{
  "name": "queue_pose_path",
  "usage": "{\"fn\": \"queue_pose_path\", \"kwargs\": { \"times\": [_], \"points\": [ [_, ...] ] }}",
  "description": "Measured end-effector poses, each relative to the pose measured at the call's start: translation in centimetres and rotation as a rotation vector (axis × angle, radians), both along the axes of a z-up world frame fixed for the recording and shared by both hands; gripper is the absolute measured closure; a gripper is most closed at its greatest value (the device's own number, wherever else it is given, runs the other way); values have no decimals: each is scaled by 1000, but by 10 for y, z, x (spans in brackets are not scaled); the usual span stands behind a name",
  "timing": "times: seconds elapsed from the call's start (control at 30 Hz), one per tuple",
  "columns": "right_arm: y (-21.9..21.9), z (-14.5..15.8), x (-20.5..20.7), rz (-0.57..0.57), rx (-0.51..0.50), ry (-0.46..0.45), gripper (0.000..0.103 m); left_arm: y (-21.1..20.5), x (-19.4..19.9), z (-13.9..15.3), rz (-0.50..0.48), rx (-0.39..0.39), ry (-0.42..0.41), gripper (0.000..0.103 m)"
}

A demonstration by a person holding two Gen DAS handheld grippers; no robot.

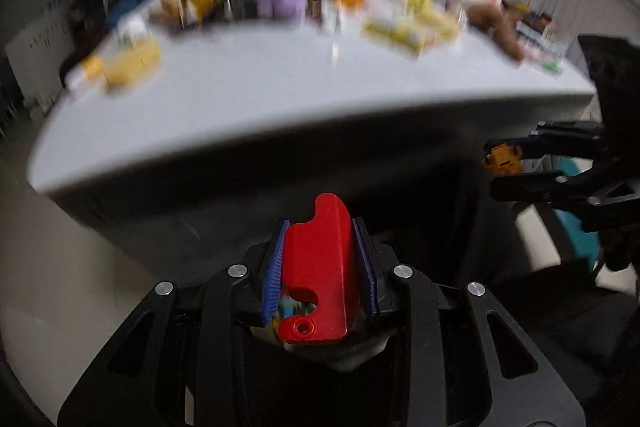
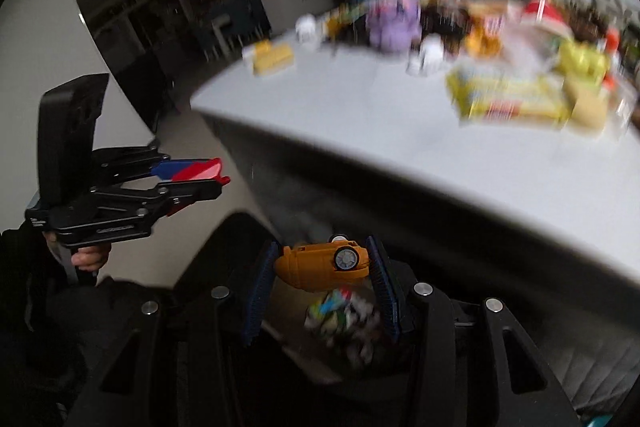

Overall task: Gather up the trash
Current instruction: 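Drop the orange toy and red piece into the cardboard box with both tools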

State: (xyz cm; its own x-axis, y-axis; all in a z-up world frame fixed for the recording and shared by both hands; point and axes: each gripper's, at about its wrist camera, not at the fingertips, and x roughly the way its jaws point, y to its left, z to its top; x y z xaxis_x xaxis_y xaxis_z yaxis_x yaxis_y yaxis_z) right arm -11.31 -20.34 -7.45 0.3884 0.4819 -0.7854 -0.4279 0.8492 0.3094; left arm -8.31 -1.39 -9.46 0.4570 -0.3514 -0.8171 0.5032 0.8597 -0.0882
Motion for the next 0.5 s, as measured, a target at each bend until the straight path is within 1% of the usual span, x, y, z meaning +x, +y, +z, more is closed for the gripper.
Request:
{"fn": "queue_pose_path", "kwargs": {
  "times": [0.03,0.07,0.1,0.13,0.17,0.2,0.23,0.27,0.3,0.37,0.4,0.43,0.47,0.5],
  "points": [
    [2,-12,3,1,-4,36,47,-2,3,-14,-7,19,37,58],
    [4,-26,5,1,-11,81,34,-4,8,-35,3,59,89,27],
    [6,-41,8,-2,-19,122,18,-6,12,-50,8,85,126,14],
    [9,-57,10,-1,-30,156,22,-5,15,-66,19,103,149,14],
    [11,-66,11,4,-46,184,25,-4,17,-76,22,110,173,14],
    [12,-72,12,8,-62,205,32,-3,18,-82,25,111,197,14],
    [11,-69,10,7,-71,196,33,-1,18,-85,30,107,210,14],
    [9,-59,8,10,-64,166,33,2,17,-81,36,97,202,14],
    [5,-42,7,11,-62,116,33,5,15,-75,36,87,188,14],
    [-5,-8,8,-3,-60,13,28,13,12,-51,35,33,137,14],
    [-12,10,11,-23,-60,-52,18,18,11,-38,33,1,112,14],
    [-21,31,17,-60,-67,-139,8,22,10,-27,37,-26,85,14],
    [-29,42,22,-88,-78,-190,4,26,11,-14,49,-50,53,14],
    [-36,50,30,-124,-91,-227,5,28,15,-3,62,-65,26,14]
  ]
}}
